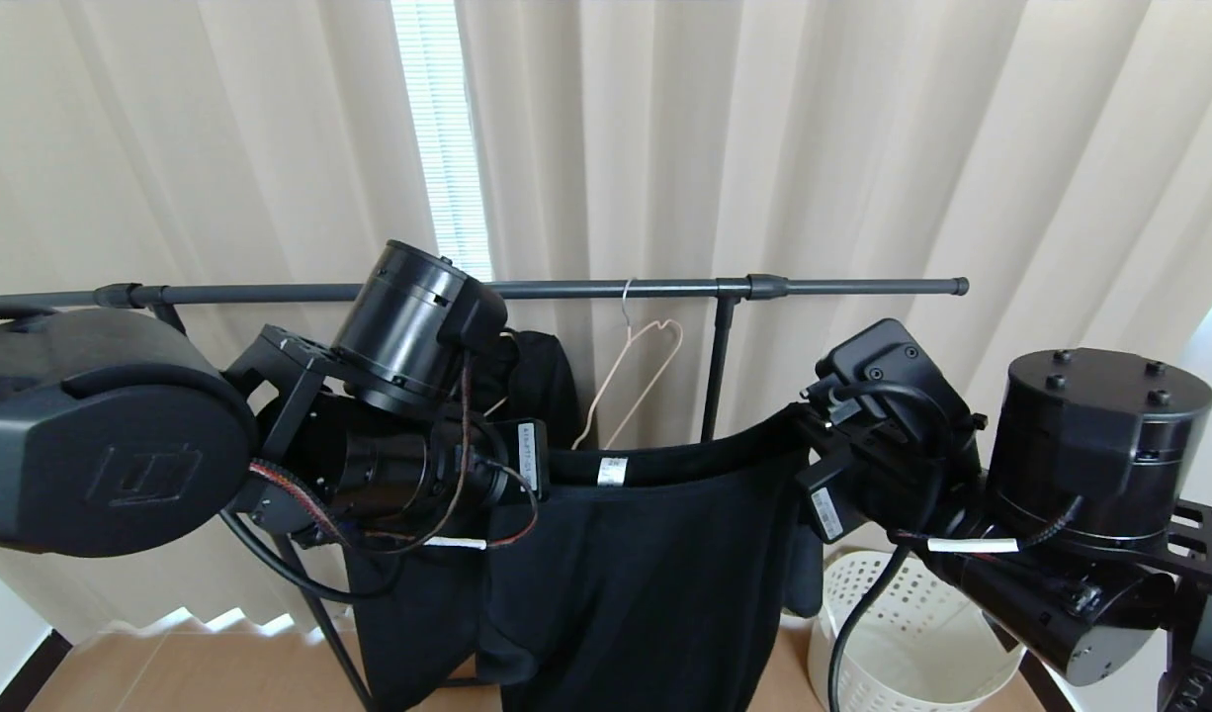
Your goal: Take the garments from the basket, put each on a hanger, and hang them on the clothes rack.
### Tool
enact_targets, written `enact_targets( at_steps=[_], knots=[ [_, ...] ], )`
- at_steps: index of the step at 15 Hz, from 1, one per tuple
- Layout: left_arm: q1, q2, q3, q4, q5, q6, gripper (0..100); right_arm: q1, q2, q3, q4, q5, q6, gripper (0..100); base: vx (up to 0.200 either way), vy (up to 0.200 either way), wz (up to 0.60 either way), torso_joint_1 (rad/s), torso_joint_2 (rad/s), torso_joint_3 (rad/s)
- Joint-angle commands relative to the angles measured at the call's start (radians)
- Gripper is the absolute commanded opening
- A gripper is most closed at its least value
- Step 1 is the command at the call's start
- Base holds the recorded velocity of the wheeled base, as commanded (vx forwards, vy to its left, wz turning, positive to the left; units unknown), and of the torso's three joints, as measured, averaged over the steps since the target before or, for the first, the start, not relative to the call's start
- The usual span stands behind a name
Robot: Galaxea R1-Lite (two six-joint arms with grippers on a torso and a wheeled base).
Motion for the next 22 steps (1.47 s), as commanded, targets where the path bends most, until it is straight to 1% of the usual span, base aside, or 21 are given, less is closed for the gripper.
enact_targets(
  at_steps=[1, 2, 4, 5, 6, 7, 9, 11, 12, 14, 15, 17, 19, 22],
  knots=[
    [0.0, -0.011, -0.002, 0.009, 0.003, 0.002, 0, 0.028, -0.035, -0.003, 0.003, 0.0, -0.006, 0, 0.0, 0.0, 0.0, 0.0, 0.0, 0.0],
    [0.002, -0.013, -0.002, 0.024, 0.006, 0.017, 0, 0.036, -0.047, -0.003, 0.007, 0.0, -0.016, 0, 0.0, 0.0, 0.0, 0.0, 0.0, 0.0],
    [0.008, -0.034, -0.002, 0.038, 0.008, 0.023, 0, 0.036, -0.051, -0.005, 0.007, 0.001, -0.02, 0, 0.0, 0.0, 0.0, 0.0, 0.0, 0.0],
    [0.009, -0.054, 0.0, 0.049, 0.006, 0.042, 0, 0.036, -0.047, -0.006, 0.005, 0.001, -0.033, 0, 0.0, 0.0, 0.0, 0.0, 0.0, 0.0],
    [0.008, -0.065, 0.0, 0.05, 0.006, 0.072, 0, 0.036, -0.044, -0.003, -0.003, 0.001, -0.052, 0, 0.0, 0.0, 0.0, 0.0, 0.0, 0.0],
    [0.006, -0.068, -0.002, 0.05, 0.006, 0.095, 0, 0.036, -0.042, -0.002, -0.004, 0.001, -0.054, 0, 0.0, 0.0, 0.0, 0.0, 0.0, 0.0],
    [0.002, -0.086, -0.003, 0.049, 0.005, 0.174, 0, 0.036, -0.045, 0.003, -0.004, 0.0, -0.052, 0, 0.0, 0.0, 0.0, 0.0, 0.0, 0.0],
    [0.002, -0.082, -0.006, 0.043, 0.002, 0.204, 0, 0.036, -0.053, 0.007, -0.004, -0.005, -0.052, 0, 0.0, 0.0, 0.0, 0.0, 0.0, 0.0],
    [-0.01, -0.074, -0.023, 0.041, 0.0, 0.237, 0, 0.036, -0.059, 0.009, -0.004, -0.009, -0.052, 0, 0.0, 0.0, 0.0, 0.0, 0.0, 0.0],
    [-0.03, -0.069, -0.029, 0.04, -0.003, 0.26, 0, 0.036, -0.059, 0.009, -0.004, -0.011, -0.052, 0, 0.0, 0.0, 0.0, 0.0, 0.0, 0.0],
    [-0.053, -0.066, -0.046, 0.03, -0.003, 0.292, 0, 0.036, -0.064, 0.017, -0.006, -0.011, -0.052, 0, 0.0, 0.0, 0.0, 0.0, 0.0, 0.0],
    [-0.056, -0.042, -0.06, -0.009, -0.001, 0.332, 0, 0.036, -0.085, 0.032, -0.004, -0.016, -0.052, 0, 0.0, 0.0, 0.0, 0.0, 0.0, 0.0],
    [-0.056, -0.014, -0.066, -0.054, 0.0, 0.335, 0, 0.036, -0.107, 0.044, -0.004, -0.04, -0.054, 0, 0.0, 0.0, 0.0, 0.0, 0.0, 0.0],
    [-0.052, -0.011, -0.088, -0.065, 0.002, 0.338, 0, 0.023, -0.137, 0.047, 0.002, -0.051, -0.062, 0, 0.0, 0.0, 0.0, 0.0, 0.0, 0.0]
  ],
)
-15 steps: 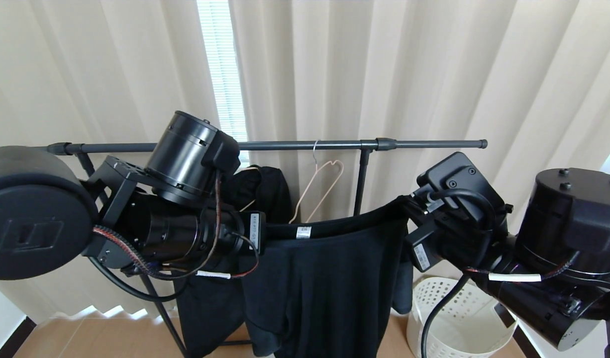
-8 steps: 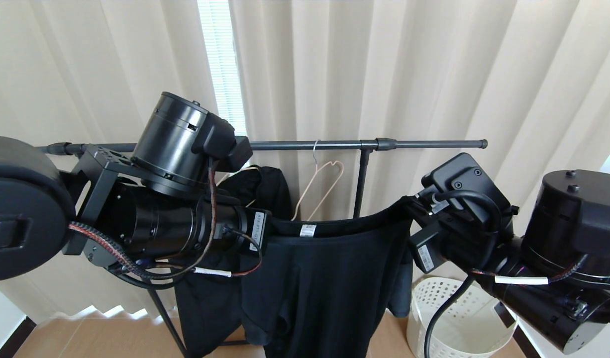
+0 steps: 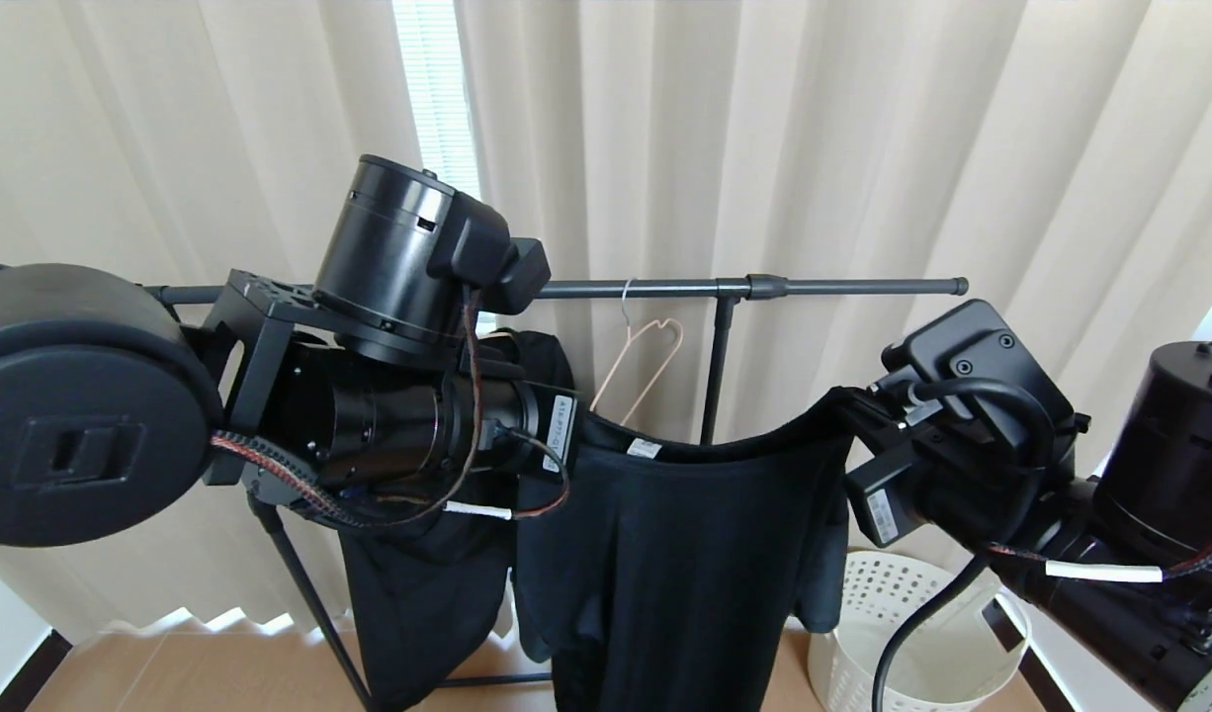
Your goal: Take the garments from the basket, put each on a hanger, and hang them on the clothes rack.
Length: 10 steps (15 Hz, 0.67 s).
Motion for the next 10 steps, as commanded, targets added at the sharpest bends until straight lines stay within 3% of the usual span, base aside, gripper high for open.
enact_targets(
  at_steps=[1, 5, 7, 10],
  knots=[
    [0.008, 0.01, -0.023, 0.0, 0.003, 0.0, 0, -0.012, -0.036, 0.008, 0.005, -0.01, -0.005, 0, 0.0, 0.0, 0.0, 0.0, 0.0, 0.0],
    [0.042, 0.02, -0.042, -0.02, -0.004, -0.014, 0, -0.013, -0.054, 0.039, 0.003, -0.01, -0.034, 0, 0.0, 0.0, 0.0, 0.0, 0.0, 0.0],
    [0.065, 0.057, -0.042, -0.106, -0.002, -0.021, 0, 0.005, -0.083, 0.042, 0.008, -0.003, -0.036, 0, 0.0, 0.0, 0.0, 0.0, 0.0, 0.0],
    [0.08, 0.072, -0.042, -0.126, -0.011, -0.024, 0, 0.07, -0.085, 0.059, 0.018, 0.002, -0.034, 0, 0.0, 0.0, 0.0, 0.0, 0.0, 0.0]
  ],
)
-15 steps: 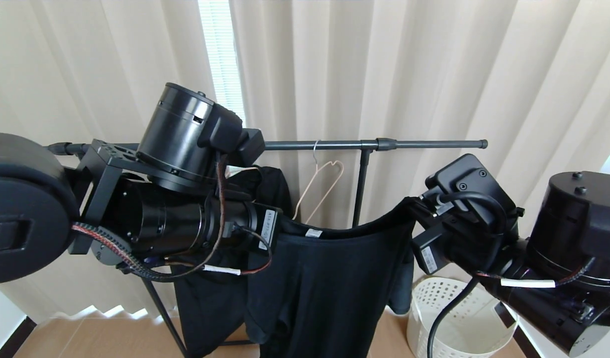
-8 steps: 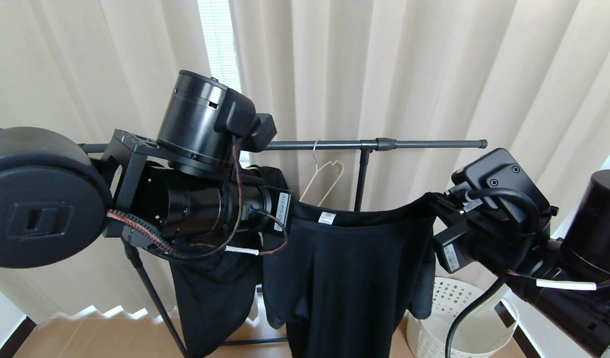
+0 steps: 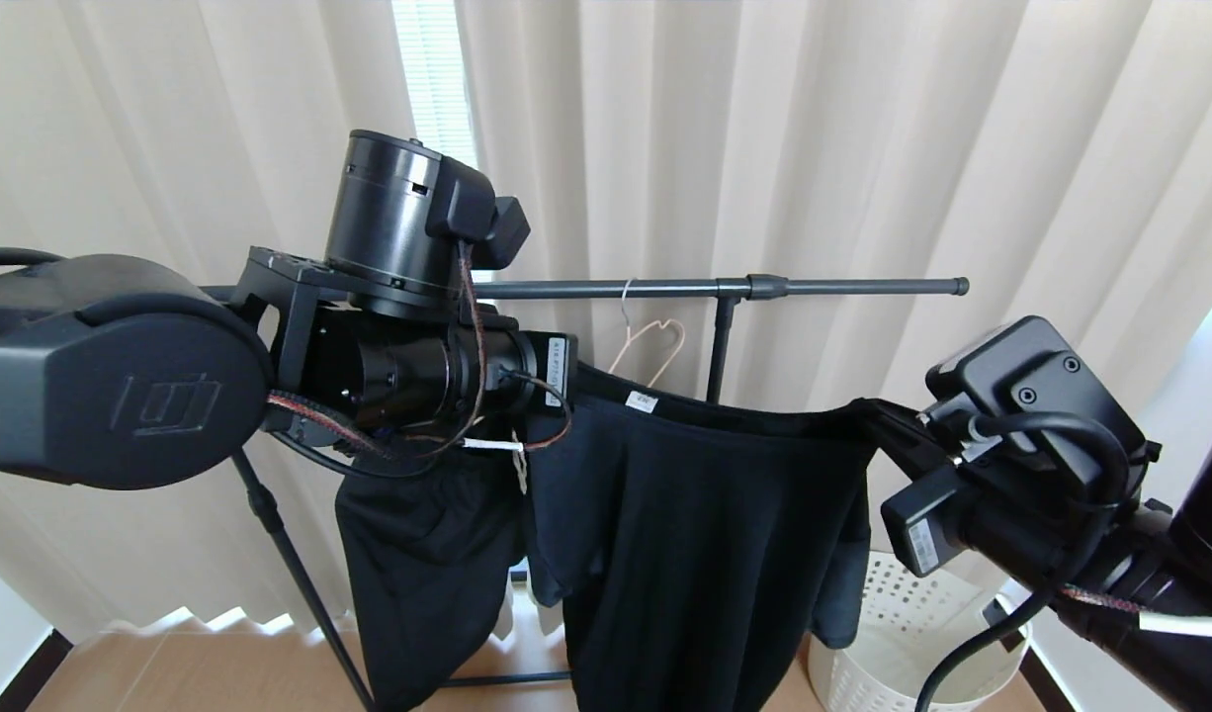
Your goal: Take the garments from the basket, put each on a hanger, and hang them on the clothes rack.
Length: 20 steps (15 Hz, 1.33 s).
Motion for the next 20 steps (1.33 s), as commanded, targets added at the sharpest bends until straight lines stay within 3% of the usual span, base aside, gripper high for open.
enact_targets(
  at_steps=[1, 7, 16, 20],
  knots=[
    [0.004, 0.024, 0.002, -0.013, -0.007, -0.003, 0, 0.074, -0.004, 0.013, 0.008, 0.003, 0.003, 0, 0.0, 0.0, 0.0, 0.0, 0.0, 0.0],
    [-0.002, 0.043, -0.034, -0.044, -0.036, -0.005, 0, 0.231, 0.039, 0.045, -0.001, 0.006, 0.026, 0, 0.0, 0.0, 0.0, 0.0, 0.0, 0.0],
    [-0.031, 0.072, -0.087, -0.045, -0.096, -0.009, 0, 0.355, 0.08, 0.037, -0.018, 0.042, 0.106, 0, 0.0, 0.0, 0.0, 0.0, 0.0, 0.0],
    [-0.051, 0.089, -0.089, -0.045, -0.126, -0.011, 0, 0.39, 0.152, 0.042, -0.176, 0.088, 0.159, 0, 0.0, 0.0, 0.0, 0.0, 0.0, 0.0]
  ],
)
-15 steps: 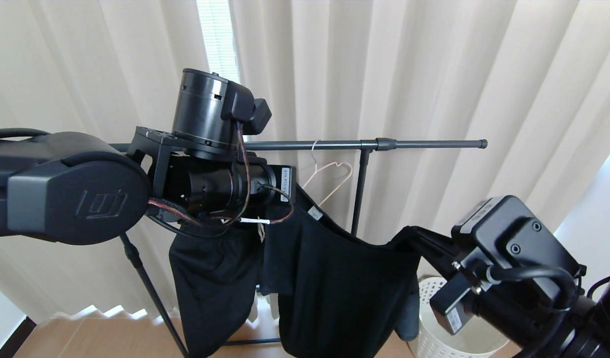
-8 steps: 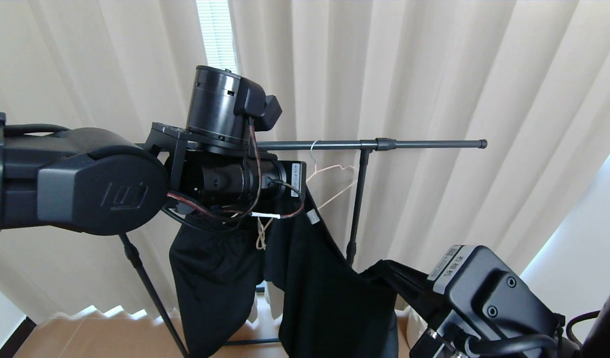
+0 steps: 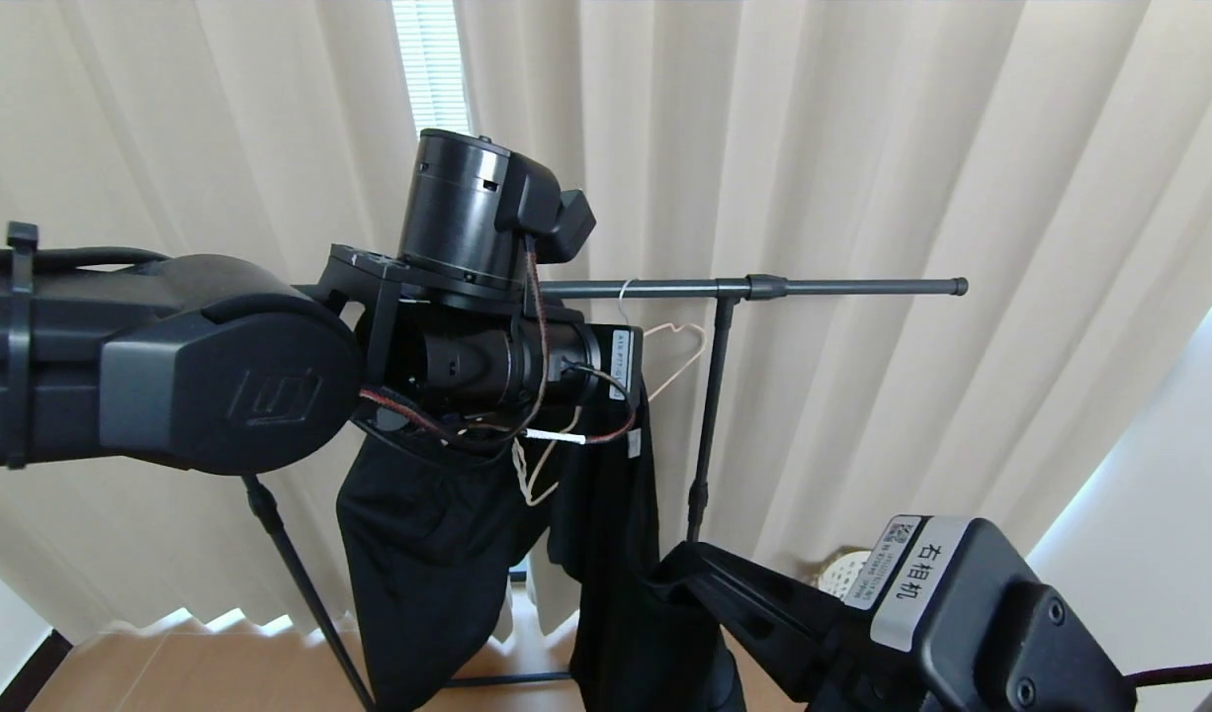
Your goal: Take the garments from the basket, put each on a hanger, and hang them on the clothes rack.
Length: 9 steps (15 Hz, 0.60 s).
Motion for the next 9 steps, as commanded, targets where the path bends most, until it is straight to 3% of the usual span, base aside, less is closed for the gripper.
enact_targets(
  at_steps=[1, 2, 6, 9],
  knots=[
    [-0.009, 0.012, -0.007, 0.0, 0.001, -0.002, 0, 0.007, 0.077, 0.009, -0.078, 0.0, 0.0, 0, 0.0, 0.0, 0.0, 0.0, 0.0, 0.0],
    [-0.01, 0.012, -0.007, 0.0, 0.001, -0.002, 0, 0.007, 0.093, 0.011, -0.122, -0.001, -0.003, 0, 0.0, 0.0, 0.0, 0.0, 0.0, 0.0],
    [-0.01, 0.0, -0.007, 0.002, 0.005, -0.001, 0, 0.007, 0.071, 0.011, -0.117, -0.003, -0.009, 0, 0.0, 0.0, 0.0, 0.0, 0.0, 0.0],
    [-0.006, -0.043, 0.023, 0.022, 0.004, 0.016, 0, -0.006, 0.038, 0.009, 0.031, -0.012, -0.011, 0, 0.0, 0.0, 0.0, 0.0, 0.0, 0.0]
  ],
)
